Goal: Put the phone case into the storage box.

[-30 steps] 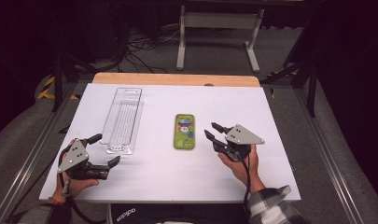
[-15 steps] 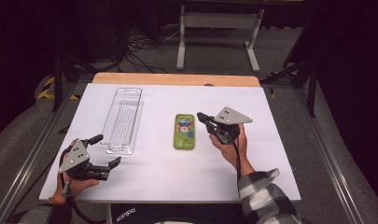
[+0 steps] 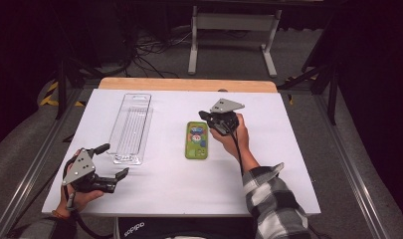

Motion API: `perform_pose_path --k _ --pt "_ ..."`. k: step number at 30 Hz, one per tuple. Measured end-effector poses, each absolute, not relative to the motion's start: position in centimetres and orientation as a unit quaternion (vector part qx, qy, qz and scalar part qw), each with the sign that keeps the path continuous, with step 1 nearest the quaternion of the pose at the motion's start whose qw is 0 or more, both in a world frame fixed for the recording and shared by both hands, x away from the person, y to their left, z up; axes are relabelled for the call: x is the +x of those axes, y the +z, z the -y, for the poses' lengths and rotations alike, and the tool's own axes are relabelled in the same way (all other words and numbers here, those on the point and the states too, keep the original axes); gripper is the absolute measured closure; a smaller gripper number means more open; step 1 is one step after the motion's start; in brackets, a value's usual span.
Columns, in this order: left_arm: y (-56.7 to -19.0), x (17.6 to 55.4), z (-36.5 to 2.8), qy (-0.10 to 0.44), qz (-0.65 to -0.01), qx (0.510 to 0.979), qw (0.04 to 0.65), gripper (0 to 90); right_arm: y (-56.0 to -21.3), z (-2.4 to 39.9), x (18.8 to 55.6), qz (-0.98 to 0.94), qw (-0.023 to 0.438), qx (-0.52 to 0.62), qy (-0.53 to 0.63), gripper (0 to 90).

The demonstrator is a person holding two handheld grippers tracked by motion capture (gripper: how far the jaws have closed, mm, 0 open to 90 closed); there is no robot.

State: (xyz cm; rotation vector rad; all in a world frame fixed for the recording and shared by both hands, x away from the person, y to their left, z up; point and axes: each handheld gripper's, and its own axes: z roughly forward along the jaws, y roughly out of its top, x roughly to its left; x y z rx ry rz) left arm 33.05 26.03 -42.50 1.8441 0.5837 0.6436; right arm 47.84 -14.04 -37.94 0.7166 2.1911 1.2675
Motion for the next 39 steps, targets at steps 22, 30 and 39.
perform_pose_path --k 22,30,39 --pt "-42.8 33.1 -25.7 0.262 -0.237 0.775 0.524 4.5 -43.3 7.4 53.9 -0.876 0.188 0.259 0.36 90.0" --pt "-42.9 33.2 -25.7 0.258 -0.236 0.777 0.523 4.8 -44.7 6.9 54.6 -0.887 0.186 0.261 0.333 90.0" --pt "-43.0 33.2 -25.6 0.259 -0.235 0.78 0.518 4.8 -44.3 8.5 54.9 -0.885 0.182 0.289 0.316 90.0"
